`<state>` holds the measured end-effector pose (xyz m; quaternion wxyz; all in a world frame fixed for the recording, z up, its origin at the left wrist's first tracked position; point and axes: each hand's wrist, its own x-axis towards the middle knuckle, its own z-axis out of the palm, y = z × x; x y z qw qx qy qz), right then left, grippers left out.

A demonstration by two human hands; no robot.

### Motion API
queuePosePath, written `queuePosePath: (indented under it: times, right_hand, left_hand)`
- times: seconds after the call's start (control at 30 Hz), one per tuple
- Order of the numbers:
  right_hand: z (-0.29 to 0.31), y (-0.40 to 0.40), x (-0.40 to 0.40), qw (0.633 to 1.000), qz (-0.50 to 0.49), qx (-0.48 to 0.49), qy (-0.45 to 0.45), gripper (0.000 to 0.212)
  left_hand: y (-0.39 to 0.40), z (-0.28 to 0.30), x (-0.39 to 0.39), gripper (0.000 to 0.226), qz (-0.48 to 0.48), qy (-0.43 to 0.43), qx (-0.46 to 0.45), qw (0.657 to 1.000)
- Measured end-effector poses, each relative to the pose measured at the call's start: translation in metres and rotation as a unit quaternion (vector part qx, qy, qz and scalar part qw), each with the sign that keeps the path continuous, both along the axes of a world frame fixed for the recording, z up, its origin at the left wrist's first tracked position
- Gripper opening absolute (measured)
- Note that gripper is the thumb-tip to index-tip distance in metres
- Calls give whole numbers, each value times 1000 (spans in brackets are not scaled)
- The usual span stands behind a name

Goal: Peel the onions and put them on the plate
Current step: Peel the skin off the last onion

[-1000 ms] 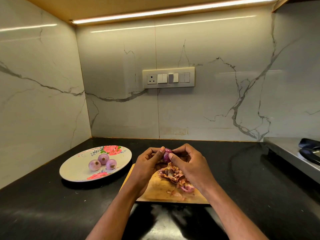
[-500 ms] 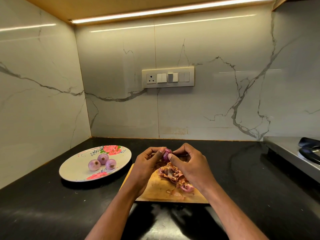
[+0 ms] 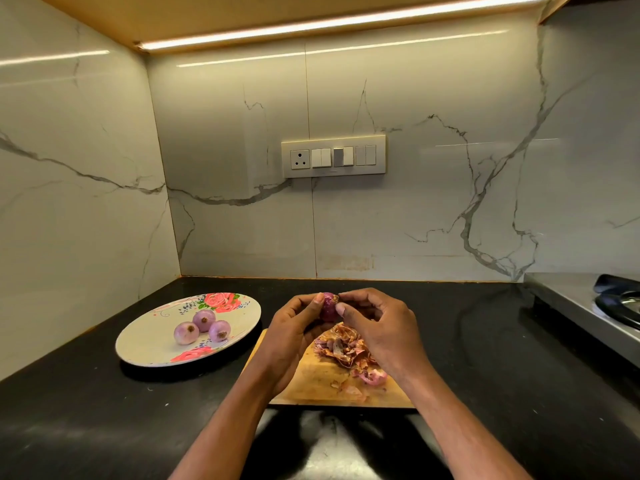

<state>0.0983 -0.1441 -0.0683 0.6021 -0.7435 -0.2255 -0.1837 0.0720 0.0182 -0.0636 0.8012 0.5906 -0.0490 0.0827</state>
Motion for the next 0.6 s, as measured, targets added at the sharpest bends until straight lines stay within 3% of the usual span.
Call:
queuePosePath:
  times: [0.23,0.4,0.6]
  right_hand:
    - [2,0,0,997,39,69,26,19]
    - [1,0,2,998,44,39,16,22]
    - [-2,1,3,1000,-1,3,-17,8]
  left_hand:
    - [0,2,-2,31,-24,-7,-28,999]
    - [0,2,-1,29,-7,-15,-28,999]
    - [0,1,-1,28,-6,-13,-21,1000]
